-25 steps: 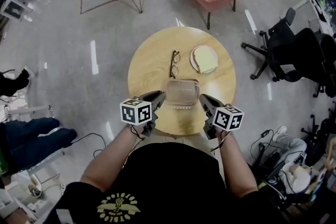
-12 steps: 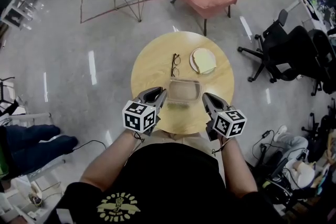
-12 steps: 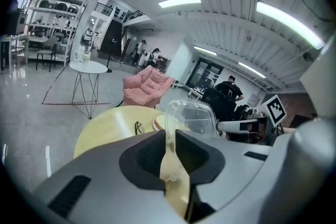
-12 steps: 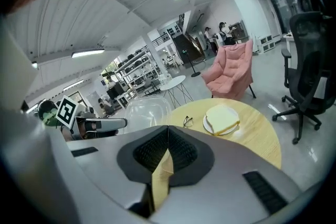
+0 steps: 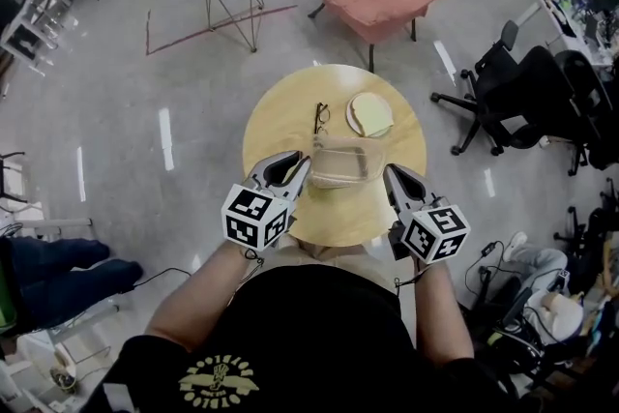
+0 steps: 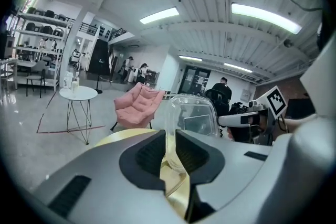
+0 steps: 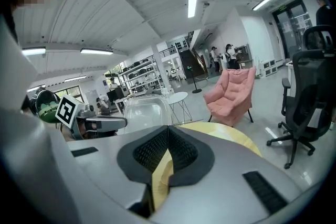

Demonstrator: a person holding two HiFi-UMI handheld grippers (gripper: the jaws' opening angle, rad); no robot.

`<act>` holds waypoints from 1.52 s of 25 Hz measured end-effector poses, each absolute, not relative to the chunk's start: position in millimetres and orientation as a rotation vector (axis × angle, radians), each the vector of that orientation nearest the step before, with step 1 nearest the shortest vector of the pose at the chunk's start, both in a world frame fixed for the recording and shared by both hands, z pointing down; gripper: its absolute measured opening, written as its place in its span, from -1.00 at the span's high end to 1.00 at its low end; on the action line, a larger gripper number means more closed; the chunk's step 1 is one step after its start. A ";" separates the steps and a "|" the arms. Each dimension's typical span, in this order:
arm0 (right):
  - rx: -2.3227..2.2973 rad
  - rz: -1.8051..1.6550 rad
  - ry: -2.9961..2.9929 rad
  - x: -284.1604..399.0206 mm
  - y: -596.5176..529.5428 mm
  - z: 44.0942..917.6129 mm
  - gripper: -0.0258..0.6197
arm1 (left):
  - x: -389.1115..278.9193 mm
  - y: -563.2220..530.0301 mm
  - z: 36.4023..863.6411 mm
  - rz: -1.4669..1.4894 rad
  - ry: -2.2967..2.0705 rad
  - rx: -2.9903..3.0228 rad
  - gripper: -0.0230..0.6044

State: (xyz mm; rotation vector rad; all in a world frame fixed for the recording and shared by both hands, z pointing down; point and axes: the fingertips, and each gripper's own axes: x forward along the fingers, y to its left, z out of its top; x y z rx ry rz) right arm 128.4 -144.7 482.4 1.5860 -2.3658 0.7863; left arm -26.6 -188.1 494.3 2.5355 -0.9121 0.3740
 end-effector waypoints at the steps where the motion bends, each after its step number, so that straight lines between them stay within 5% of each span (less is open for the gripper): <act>1: 1.592 0.769 -2.372 128.0 -143.9 476.0 0.88 | -26.8 -188.0 487.1 0.368 -0.915 2.556 0.70; 38: 1.627 0.210 -2.557 117.4 -132.3 300.0 0.88 | -32.7 -177.7 309.9 0.143 -1.062 2.900 0.71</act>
